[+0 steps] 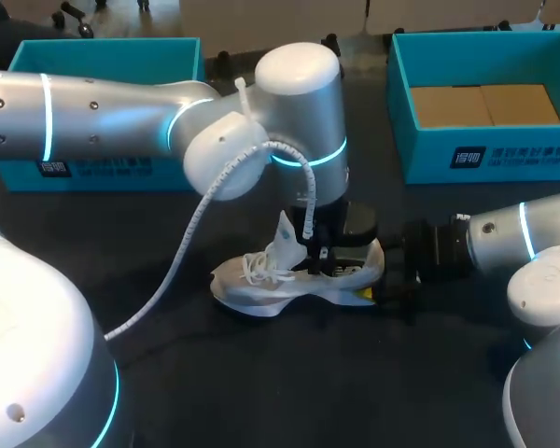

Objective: Take the shoe out of the shoebox, open the shoe tongue, remove and reinsert the insole, then place the shoe into the shoebox

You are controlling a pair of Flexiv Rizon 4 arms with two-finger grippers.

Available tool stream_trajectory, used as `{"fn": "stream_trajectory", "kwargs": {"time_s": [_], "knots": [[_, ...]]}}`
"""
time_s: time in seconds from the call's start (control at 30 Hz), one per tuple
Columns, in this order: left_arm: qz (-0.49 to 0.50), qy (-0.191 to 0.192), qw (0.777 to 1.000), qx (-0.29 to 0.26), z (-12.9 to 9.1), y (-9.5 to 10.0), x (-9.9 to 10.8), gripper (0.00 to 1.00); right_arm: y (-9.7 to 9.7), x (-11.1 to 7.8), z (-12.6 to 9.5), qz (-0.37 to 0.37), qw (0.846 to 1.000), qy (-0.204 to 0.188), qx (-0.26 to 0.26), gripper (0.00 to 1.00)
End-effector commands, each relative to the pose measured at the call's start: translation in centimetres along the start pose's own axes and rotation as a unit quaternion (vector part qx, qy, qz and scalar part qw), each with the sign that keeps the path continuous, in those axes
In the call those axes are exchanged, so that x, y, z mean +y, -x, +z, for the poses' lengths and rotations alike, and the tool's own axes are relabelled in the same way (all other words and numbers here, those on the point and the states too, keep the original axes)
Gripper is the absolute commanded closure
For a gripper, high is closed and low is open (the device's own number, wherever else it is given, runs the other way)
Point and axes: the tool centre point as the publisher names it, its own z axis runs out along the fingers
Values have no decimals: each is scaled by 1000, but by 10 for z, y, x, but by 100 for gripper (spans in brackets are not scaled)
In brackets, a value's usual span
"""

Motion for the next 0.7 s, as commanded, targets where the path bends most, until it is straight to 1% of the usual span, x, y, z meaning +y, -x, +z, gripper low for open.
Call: {"fn": "stream_trajectory", "kwargs": {"time_s": [0.03, 0.07, 0.1, 0.17, 0.33, 0.47, 0.6, 0.7], "knots": [[1, 4, 1000, 5, 7, 3, -2, 81, 0, 0, 6, 1, 1000, -4, -1, 100], [1, 4, 1000, 6, 8, 3, -2, 69, 0, 0, 6, 1, 1000, -4, -1, 100], [2, 5, 1000, 7, 8, 2, -1, 65, 0, 0, 6, 1, 1000, -4, -1, 100], [4, 4, 1000, 11, 9, 1, 0, 65, 0, 0, 6, 1, 1000, -4, -1, 100], [7, 0, 1000, 14, 16, 0, 2, 56, 0, 0, 6, 1, 1000, -4, -1, 100], [12, -6, 1000, -3, 24, 4, 3, 53, 0, 0, 6, 1, 1000, -4, -1, 100], [10, -6, 1000, -14, 30, 8, 5, 44, 0, 0, 6, 1, 1000, -4, -1, 100], [13, -12, 999, -28, 36, 11, 8, 34, 0, 0, 6, 1, 1000, -4, -1, 100]]}}
